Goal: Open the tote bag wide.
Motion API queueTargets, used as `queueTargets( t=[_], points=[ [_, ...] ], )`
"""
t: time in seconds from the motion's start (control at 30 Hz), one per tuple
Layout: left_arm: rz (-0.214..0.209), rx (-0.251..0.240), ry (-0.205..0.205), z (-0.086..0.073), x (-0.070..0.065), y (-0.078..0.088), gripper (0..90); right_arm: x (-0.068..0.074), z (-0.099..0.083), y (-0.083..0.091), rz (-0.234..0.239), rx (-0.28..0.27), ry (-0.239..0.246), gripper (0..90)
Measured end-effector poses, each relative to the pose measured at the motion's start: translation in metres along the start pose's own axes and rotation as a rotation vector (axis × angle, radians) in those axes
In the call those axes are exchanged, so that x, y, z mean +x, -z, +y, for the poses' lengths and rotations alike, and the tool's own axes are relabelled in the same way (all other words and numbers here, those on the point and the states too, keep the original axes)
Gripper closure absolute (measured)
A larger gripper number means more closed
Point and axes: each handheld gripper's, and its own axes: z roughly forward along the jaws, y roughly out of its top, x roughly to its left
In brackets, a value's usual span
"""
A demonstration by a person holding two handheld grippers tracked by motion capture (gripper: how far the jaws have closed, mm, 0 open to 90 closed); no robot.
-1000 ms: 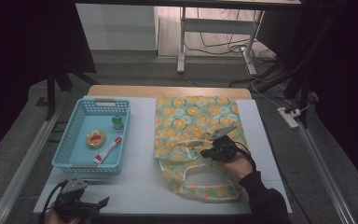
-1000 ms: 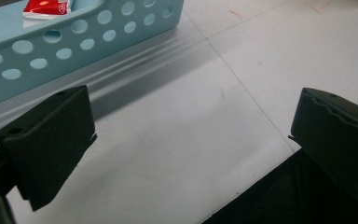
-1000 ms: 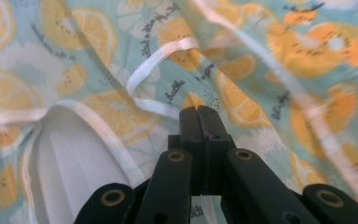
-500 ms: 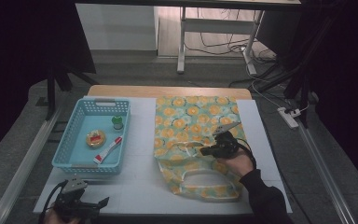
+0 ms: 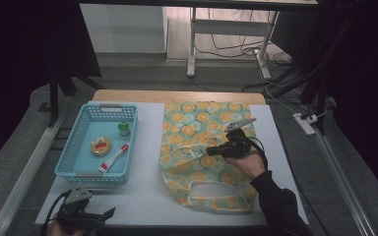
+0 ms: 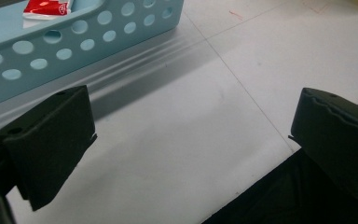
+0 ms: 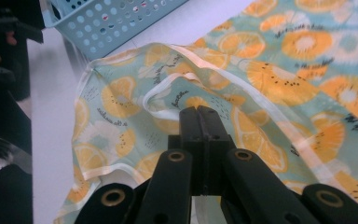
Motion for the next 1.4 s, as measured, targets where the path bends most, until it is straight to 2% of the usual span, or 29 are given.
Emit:
queueTargets(
  t=[0.07, 0.17, 0.4, 0.5, 0.67, 0.83, 1.03, 1.4],
  points=[
    [0.0, -0.001, 0.0, 0.0, 0.0, 0.0, 0.0, 0.002, 0.006, 0.002, -0.014, 0.002, 0.03, 90.0],
    [0.0, 0.0, 0.0, 0.0, 0.0, 0.0, 0.0, 0.004, 0.015, 0.005, -0.03, -0.013, 0.043, 90.0],
    [-0.002, -0.002, 0.001, 0.0, 0.001, 0.0, 0.0, 0.007, 0.039, 0.01, -0.033, -0.079, 0.023, 90.0],
    [-0.003, -0.004, 0.002, 0.0, 0.001, 0.0, 0.0, 0.01, 0.05, 0.011, -0.038, -0.088, 0.022, 90.0],
    [-0.003, -0.006, 0.002, 0.0, 0.001, 0.001, 0.0, 0.012, 0.065, 0.013, -0.068, -0.087, 0.047, 90.0],
    [-0.003, -0.006, 0.002, 0.0, 0.0, 0.001, 0.0, 0.011, 0.073, 0.017, -0.088, -0.089, 0.068, 90.0],
    [-0.004, -0.006, 0.004, 0.0, 0.001, 0.001, 0.0, 0.008, 0.081, 0.022, -0.098, -0.114, 0.073, 90.0],
    [-0.005, -0.006, 0.008, 0.0, 0.001, 0.001, 0.0, 0.01, 0.089, 0.028, -0.111, -0.127, 0.088, 90.0]
  ],
)
